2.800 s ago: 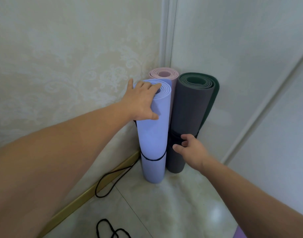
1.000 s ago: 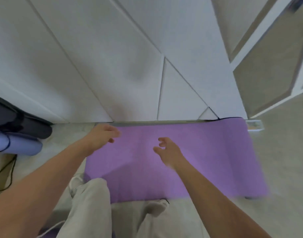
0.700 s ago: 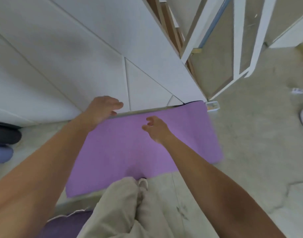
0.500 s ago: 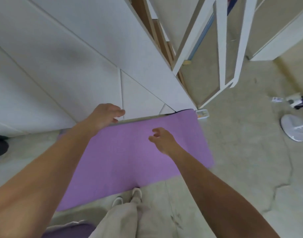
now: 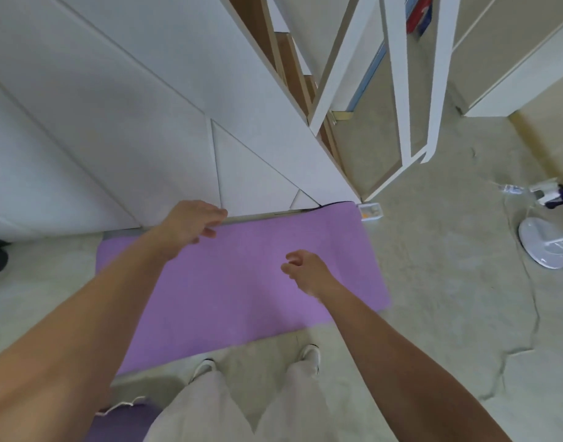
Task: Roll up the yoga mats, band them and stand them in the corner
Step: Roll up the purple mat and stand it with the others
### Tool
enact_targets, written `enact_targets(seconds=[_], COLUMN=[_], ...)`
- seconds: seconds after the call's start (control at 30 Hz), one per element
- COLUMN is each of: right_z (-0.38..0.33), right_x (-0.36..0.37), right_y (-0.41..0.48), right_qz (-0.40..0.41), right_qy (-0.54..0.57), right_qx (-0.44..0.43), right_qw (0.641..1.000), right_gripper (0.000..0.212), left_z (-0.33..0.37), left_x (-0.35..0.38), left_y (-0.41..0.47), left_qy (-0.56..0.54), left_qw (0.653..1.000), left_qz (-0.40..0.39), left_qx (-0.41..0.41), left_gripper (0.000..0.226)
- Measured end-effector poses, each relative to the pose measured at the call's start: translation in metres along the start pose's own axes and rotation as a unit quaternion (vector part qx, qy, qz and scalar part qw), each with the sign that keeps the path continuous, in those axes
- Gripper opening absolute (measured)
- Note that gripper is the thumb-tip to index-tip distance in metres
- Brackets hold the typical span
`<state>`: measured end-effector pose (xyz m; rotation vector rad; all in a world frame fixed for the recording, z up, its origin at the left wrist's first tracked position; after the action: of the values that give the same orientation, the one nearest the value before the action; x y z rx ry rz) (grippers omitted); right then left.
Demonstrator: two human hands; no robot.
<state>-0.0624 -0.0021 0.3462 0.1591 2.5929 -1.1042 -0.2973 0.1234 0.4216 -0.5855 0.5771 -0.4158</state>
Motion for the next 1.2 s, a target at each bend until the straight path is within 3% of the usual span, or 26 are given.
enact_targets(seconds=[0.23,0.43,0.67,0.87,1.03,1.2], right_z=[0.033,0.057,0.089,0.162,0.290,0.419], right_x=[-0.063,-0.109,-0.165,-0.227,-0.275,-0.311], right_y=[0.037,0.059,0.082,0.140,0.242,0.380], right_qz=[-0.061,-0.120,-0.114,-0.039,-0.010,-0.005], right_qy=[-0.032,-0.078,-0.105,-0.085,-0.117,-0.140], right_qx=[-0.011,-0.035,-0.015,0.019,0.074,0.113], right_qw=[0.998,0.989,0.988,0.995,0.990,0.984], right_gripper=[0.040,0.042,0.041,0.034,0.039,0.051], left_z=[0.002,0.000,-0.001,0.001,-0.026,-0.060], left_x=[0.036,0.110,0.184,0.266,0.350,0.485], left_y=[-0.025,-0.058,-0.024,0.054,0.165,0.303], left_qy=[-0.020,-0.029,-0.046,-0.032,-0.017,-0.032], left_qw=[0.995,0.990,0.989,0.991,0.988,0.988], left_qz=[0.088,0.105,0.097,0.095,0.110,0.079], left_qx=[-0.039,-0.089,-0.101,-0.088,-0.110,-0.127], left_gripper=[0.031,0.031,0.030,0.040,0.032,0.032])
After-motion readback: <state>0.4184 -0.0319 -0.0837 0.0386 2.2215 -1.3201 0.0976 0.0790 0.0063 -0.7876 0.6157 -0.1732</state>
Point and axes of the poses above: each hand's wrist, its own y-axis towards the middle knuckle, its own x-axis out of the palm, z = x × y, the point moved 6 cm from there along y, towards the middle knuckle, and after that the axes turned 10 degrees about y, right-handed, at the moved point
